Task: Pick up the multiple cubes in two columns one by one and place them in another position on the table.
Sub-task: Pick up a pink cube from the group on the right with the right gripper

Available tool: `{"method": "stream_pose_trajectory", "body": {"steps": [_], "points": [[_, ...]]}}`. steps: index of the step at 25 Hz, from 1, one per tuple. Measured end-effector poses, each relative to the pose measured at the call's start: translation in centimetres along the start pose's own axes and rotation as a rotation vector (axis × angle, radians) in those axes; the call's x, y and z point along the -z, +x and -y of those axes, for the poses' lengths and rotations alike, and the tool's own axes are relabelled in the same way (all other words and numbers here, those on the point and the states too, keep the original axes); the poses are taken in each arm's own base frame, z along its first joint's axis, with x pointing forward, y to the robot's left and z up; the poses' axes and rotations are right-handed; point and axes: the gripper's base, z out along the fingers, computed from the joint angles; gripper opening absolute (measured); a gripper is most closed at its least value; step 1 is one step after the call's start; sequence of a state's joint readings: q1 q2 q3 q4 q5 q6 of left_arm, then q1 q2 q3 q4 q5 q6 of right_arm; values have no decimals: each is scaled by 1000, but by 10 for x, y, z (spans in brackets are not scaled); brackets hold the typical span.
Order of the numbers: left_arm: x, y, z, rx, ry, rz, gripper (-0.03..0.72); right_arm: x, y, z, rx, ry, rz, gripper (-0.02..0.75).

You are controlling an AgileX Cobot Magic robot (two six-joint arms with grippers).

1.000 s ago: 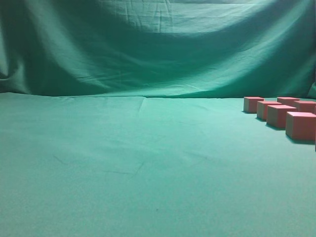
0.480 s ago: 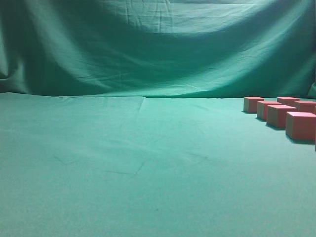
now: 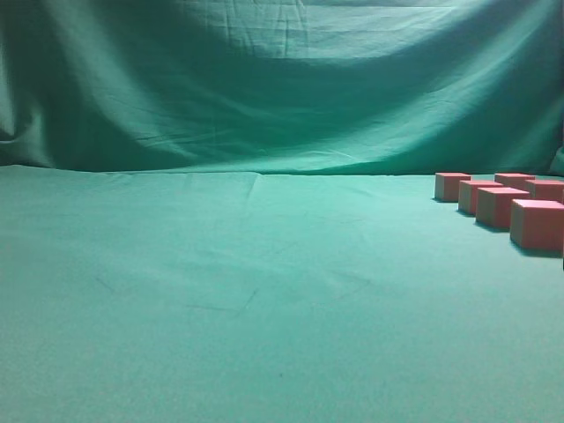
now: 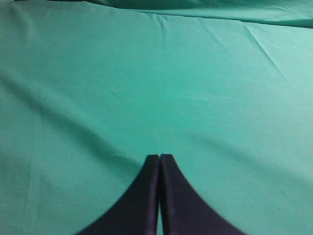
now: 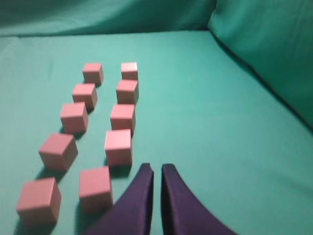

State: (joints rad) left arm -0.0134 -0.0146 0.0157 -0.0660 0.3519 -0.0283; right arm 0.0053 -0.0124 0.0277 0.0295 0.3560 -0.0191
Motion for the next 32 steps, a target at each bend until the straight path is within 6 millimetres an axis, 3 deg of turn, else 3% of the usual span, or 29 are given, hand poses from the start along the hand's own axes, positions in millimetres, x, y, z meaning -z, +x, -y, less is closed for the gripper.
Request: {"method": "stream_pose_trajectory", "body": {"steps": [7,14,17,22,28,32], "points": [[0,0,0,0,0,0,0,9,-39,2,-201,-29,451,47],[0,0,0,0,0,0,0,13,-46,3,-243,-37,542,47],[0,0,0,0,0,0,0,16,-53,1,-244,-45,455,47],[0,0,0,0,0,0,0,22,-94,-3,-237,-54,240,47],[0,0,0,0,0,0,0,-7,-117,-10,-271,-65,-240,47],[0,0,0,0,0,0,0,-31,-125,-19,-117,-173,-573,47]]}}
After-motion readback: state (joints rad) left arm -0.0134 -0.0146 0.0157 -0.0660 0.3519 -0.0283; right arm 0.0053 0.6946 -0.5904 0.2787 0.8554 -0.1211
